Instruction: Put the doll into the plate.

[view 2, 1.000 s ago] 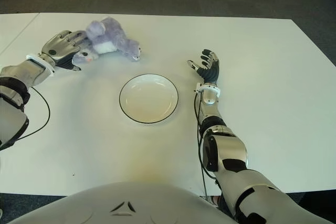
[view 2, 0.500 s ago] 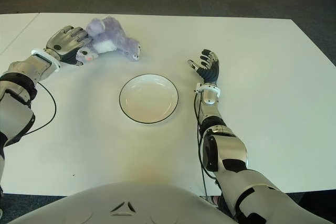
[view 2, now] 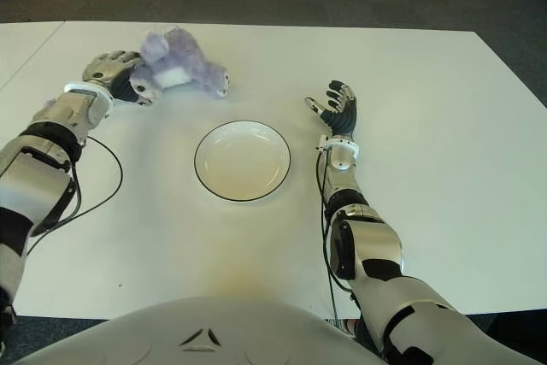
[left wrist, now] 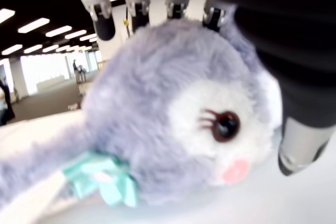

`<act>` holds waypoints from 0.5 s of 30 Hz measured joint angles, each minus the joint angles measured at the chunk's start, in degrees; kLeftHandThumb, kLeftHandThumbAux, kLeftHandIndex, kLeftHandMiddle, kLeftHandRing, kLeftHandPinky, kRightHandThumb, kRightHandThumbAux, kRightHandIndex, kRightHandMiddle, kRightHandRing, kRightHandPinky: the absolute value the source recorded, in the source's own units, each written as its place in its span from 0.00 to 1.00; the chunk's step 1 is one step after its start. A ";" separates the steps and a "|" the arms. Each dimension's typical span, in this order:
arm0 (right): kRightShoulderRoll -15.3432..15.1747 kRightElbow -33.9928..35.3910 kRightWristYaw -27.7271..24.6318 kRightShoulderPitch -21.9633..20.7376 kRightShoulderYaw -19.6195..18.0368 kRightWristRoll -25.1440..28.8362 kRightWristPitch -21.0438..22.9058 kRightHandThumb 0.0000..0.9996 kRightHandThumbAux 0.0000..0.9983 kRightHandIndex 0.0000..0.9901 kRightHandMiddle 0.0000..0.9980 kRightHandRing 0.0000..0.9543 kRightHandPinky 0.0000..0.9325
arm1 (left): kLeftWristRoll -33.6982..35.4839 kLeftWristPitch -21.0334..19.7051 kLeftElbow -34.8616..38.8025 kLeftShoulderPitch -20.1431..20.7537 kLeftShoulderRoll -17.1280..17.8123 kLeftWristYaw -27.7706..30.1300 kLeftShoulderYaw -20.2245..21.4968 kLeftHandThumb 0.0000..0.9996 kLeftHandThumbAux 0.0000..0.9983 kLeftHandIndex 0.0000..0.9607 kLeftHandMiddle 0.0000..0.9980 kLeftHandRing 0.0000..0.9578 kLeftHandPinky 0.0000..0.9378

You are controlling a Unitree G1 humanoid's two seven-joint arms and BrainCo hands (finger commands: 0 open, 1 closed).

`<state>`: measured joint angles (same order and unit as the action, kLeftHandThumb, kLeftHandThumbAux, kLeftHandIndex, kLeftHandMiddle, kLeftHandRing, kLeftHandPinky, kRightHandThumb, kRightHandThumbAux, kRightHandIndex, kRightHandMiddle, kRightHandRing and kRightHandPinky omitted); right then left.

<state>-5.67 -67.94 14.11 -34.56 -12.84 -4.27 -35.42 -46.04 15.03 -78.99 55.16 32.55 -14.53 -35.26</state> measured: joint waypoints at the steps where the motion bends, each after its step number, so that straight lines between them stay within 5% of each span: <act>1: 0.00 0.00 0.00 0.00 0.00 0.00 0.00 0.09 0.87 0.24 0.25 0.26 0.26 | 0.27 0.00 0.06 -0.19 -0.25 0.78 0.28 0.00 0.59 0.25 0.00 0.00 0.00; 10: 0.01 -0.02 -0.19 0.16 -0.22 0.07 -0.02 0.11 0.89 0.26 0.26 0.25 0.24 | 5.09 6.01 4.51 -2.45 0.87 9.47 2.21 0.00 0.53 0.19 0.00 0.00 0.00; 15: 0.00 0.00 -0.20 0.14 -0.48 0.07 -0.17 0.16 0.89 0.29 0.27 0.26 0.26 | 9.39 10.86 9.67 -5.17 4.02 14.65 3.73 0.00 0.48 0.06 0.00 0.00 0.00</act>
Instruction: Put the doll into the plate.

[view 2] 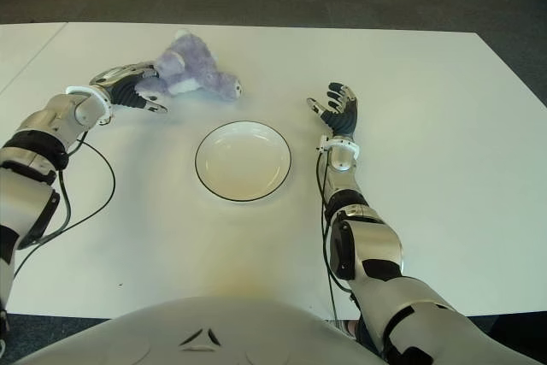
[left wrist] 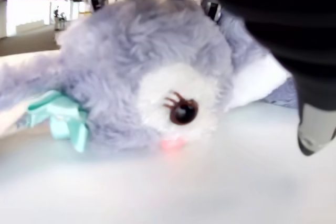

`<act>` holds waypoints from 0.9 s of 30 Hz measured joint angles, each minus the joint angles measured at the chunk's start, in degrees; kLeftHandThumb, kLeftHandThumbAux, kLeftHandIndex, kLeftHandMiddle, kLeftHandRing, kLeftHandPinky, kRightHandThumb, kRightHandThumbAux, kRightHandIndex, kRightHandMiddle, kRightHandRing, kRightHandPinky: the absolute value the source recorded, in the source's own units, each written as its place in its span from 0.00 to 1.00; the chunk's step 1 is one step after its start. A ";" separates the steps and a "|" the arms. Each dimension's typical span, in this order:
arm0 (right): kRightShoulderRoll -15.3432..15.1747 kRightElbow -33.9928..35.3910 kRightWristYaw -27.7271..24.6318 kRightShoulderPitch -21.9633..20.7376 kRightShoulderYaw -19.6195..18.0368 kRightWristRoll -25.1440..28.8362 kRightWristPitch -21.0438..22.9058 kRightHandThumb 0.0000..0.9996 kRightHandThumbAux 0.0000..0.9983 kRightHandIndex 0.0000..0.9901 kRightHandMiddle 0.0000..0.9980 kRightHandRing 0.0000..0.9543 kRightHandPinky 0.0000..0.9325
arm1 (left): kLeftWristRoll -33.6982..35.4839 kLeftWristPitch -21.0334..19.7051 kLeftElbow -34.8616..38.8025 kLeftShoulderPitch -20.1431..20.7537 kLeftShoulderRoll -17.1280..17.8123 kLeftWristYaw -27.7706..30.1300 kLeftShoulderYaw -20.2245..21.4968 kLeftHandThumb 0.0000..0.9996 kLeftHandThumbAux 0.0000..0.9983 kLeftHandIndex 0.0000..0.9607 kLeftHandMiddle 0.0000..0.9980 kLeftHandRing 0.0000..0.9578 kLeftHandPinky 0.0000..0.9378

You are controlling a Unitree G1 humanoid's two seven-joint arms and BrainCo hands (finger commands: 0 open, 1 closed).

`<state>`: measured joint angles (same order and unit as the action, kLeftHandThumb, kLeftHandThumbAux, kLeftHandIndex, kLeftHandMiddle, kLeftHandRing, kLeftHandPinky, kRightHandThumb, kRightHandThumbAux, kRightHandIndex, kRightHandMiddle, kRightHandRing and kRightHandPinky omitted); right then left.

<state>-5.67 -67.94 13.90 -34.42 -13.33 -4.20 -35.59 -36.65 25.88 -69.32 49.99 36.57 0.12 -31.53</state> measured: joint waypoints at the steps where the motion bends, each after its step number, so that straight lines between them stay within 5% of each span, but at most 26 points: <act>1: 0.00 0.05 0.00 -0.06 -0.07 0.00 -0.05 0.16 0.89 0.29 0.27 0.26 0.26 | 1.06 0.61 1.46 -0.52 0.80 1.16 0.39 0.00 0.48 0.03 0.00 0.00 0.00; 18: 0.11 0.79 0.01 -0.60 -0.76 -0.02 -0.41 0.26 0.89 0.32 0.29 0.29 0.29 | 25.07 1.45 35.64 -14.76 17.76 25.49 4.33 0.00 0.43 0.00 0.00 0.00 0.00; 27: 0.25 0.59 -0.29 -0.21 -1.25 0.09 -0.40 0.30 0.87 0.32 0.28 0.29 0.28 | 44.22 6.64 57.06 -31.76 31.43 36.75 6.48 0.07 0.41 0.00 0.00 0.00 0.00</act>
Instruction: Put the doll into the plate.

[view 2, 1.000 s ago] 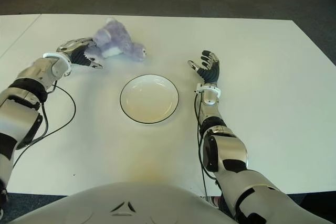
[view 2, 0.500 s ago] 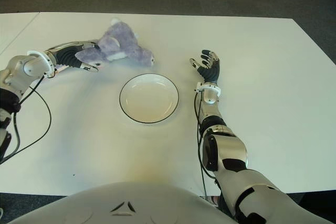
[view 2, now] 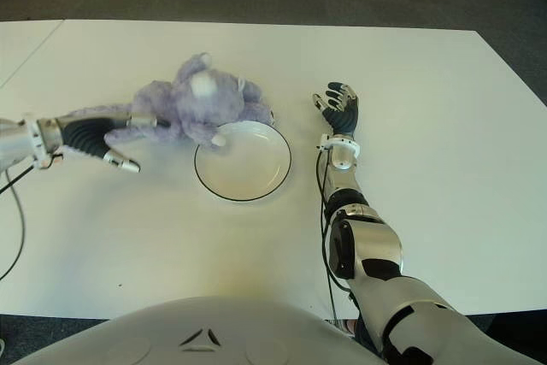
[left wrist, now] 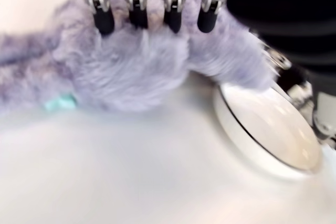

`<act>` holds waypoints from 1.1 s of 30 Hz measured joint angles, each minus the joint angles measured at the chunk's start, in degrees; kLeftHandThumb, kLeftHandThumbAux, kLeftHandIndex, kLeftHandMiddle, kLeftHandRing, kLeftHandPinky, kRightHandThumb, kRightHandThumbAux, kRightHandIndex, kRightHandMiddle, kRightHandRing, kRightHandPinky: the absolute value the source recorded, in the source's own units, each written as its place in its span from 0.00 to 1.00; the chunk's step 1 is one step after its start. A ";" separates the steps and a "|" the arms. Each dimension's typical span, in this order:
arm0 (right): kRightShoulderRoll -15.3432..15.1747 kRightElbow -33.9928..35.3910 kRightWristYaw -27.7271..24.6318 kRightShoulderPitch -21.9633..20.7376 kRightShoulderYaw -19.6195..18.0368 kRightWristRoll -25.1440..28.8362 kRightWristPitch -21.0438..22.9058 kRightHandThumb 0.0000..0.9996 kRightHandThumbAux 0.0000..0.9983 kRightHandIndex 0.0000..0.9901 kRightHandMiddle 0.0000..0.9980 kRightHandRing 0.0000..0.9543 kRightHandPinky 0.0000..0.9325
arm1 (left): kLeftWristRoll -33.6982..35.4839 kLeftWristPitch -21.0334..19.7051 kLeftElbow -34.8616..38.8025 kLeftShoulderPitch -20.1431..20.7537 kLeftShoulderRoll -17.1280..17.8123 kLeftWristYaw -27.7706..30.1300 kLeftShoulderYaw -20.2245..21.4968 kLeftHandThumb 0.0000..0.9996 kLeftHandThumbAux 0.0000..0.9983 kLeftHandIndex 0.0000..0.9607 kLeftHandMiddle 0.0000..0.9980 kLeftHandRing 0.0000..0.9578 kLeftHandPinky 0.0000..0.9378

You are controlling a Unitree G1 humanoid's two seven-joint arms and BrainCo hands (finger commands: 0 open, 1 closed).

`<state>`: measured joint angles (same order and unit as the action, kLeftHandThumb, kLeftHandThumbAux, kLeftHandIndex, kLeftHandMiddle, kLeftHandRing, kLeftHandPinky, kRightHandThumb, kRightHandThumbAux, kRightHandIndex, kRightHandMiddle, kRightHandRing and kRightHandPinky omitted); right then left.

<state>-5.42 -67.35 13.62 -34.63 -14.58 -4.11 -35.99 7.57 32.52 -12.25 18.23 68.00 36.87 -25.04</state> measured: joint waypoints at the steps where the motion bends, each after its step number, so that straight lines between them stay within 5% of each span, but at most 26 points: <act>1: 0.01 -0.07 -0.13 0.02 -0.10 0.06 0.01 0.31 0.88 0.32 0.29 0.29 0.29 | 2.22 1.01 2.40 -2.51 1.86 1.78 0.18 0.09 0.42 0.00 0.00 0.00 0.00; 3: 0.02 -0.21 -0.26 0.06 -0.25 0.12 0.01 0.33 0.87 0.32 0.29 0.29 0.28 | 6.67 2.86 6.72 -7.49 5.51 5.24 1.05 0.13 0.43 0.00 0.00 0.00 0.00; 6: -0.09 -0.38 -0.32 0.20 -0.40 0.14 0.01 0.35 0.87 0.33 0.29 0.29 0.28 | 12.54 4.99 11.29 -13.96 10.72 9.34 3.72 0.24 0.41 0.00 0.00 0.23 0.00; 9: -0.18 -0.55 -0.33 0.34 -0.54 0.14 0.00 0.36 0.87 0.33 0.29 0.29 0.29 | 17.02 5.66 14.16 -19.06 15.61 12.37 8.34 0.27 0.40 0.00 0.00 0.27 0.00; 14: -0.19 -0.62 -0.56 0.47 -0.72 0.14 -0.03 0.37 0.87 0.33 0.29 0.30 0.29 | 22.10 5.64 16.53 -23.12 19.61 16.26 16.58 0.39 0.35 0.00 0.00 0.14 0.00; 19: -0.12 -0.62 -0.81 0.41 -0.74 0.14 -0.10 0.37 0.87 0.33 0.29 0.30 0.29 | 24.08 4.19 17.70 -24.77 20.08 19.21 23.01 0.35 0.35 0.00 0.00 0.02 0.00; 24: -0.03 -0.62 -0.90 0.39 -0.74 0.14 -0.16 0.35 0.87 0.32 0.28 0.29 0.28 | 23.38 5.12 15.50 -21.32 17.07 20.85 24.76 0.24 0.37 0.00 0.00 0.00 0.00; 33: -0.15 -0.66 -1.07 0.38 -0.75 0.12 -0.17 0.34 0.87 0.32 0.28 0.30 0.31 | 15.09 11.57 8.65 -7.34 0.57 16.93 24.47 0.07 0.37 0.00 0.00 0.00 0.00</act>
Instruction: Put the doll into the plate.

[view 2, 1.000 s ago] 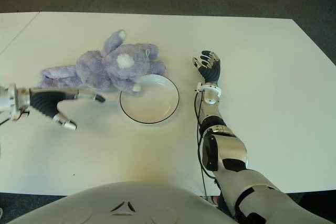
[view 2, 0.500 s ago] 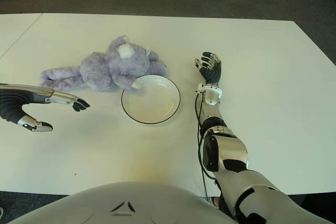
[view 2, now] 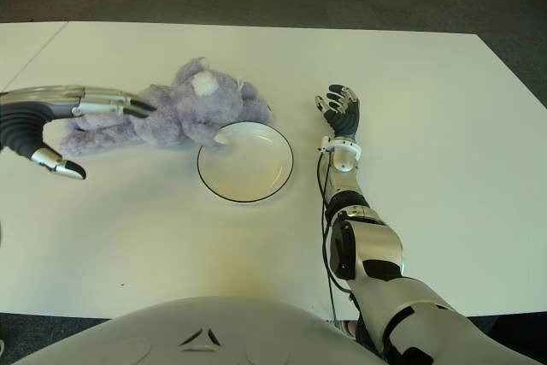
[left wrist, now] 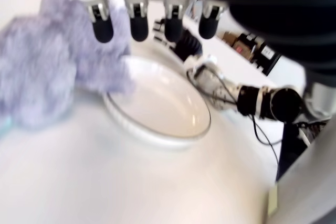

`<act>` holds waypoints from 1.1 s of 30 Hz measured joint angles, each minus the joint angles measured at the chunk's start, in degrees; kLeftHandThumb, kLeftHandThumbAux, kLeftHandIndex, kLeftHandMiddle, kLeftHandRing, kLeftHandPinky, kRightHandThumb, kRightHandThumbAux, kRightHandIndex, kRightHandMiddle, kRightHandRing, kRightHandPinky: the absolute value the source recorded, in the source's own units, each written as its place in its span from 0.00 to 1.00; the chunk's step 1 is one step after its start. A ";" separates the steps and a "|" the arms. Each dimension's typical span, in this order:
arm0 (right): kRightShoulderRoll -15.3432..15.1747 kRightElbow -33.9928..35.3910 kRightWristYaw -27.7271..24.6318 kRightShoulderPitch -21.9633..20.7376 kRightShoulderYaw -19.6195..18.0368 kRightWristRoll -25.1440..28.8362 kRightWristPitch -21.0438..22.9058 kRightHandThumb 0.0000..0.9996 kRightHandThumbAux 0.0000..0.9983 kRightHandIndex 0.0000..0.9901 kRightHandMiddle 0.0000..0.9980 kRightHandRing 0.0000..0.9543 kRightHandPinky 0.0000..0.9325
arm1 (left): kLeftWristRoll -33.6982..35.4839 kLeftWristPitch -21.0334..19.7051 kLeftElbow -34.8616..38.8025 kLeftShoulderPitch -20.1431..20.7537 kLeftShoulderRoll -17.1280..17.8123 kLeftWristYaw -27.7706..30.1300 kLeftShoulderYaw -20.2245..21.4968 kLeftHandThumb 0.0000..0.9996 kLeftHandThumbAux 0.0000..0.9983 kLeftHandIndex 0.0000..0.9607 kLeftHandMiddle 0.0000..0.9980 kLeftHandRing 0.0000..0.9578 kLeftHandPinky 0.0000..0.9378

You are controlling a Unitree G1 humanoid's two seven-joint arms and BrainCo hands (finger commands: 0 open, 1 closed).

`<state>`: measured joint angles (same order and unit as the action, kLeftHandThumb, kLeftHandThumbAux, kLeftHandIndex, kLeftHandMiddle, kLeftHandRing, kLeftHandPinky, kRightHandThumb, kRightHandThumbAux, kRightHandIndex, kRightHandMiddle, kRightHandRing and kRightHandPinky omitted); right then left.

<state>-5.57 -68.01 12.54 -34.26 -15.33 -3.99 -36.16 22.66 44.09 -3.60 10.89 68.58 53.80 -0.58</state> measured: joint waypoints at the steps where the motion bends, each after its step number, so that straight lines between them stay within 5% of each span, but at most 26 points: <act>1: 0.02 0.01 -0.03 -0.07 0.01 0.00 0.00 0.34 0.87 0.32 0.28 0.30 0.31 | -1.54 0.87 -0.55 0.95 -2.61 -1.87 0.12 0.06 0.36 0.00 0.00 0.00 0.00; 10: 0.06 0.01 -0.09 -0.24 0.02 -0.01 -0.06 0.37 0.87 0.32 0.29 0.30 0.31 | -19.96 7.55 -1.83 1.86 -22.42 -19.70 4.71 0.00 0.33 0.00 0.00 0.00 0.00; 15: 0.05 0.00 -0.14 -0.19 -0.03 0.01 -0.05 0.36 0.86 0.32 0.28 0.30 0.31 | -31.22 8.02 -1.84 2.31 -28.39 -29.95 8.97 0.00 0.30 0.00 0.00 0.00 0.00; 24: 0.04 -0.03 -0.23 -0.16 -0.04 0.01 -0.05 0.32 0.88 0.31 0.28 0.30 0.31 | -49.97 1.76 -9.48 11.51 -28.42 -48.06 11.47 0.00 0.25 0.00 0.00 0.00 0.05; 33: 0.00 -0.06 0.02 -0.14 -0.05 -0.02 -0.06 0.32 0.88 0.32 0.28 0.30 0.30 | -58.56 -5.04 -22.96 23.36 -24.86 -54.06 7.07 0.10 0.22 0.00 0.00 0.00 0.00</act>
<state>-5.58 -68.07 12.56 -34.40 -15.38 -4.01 -36.22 -35.90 39.06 -26.57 34.25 43.72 -0.26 6.49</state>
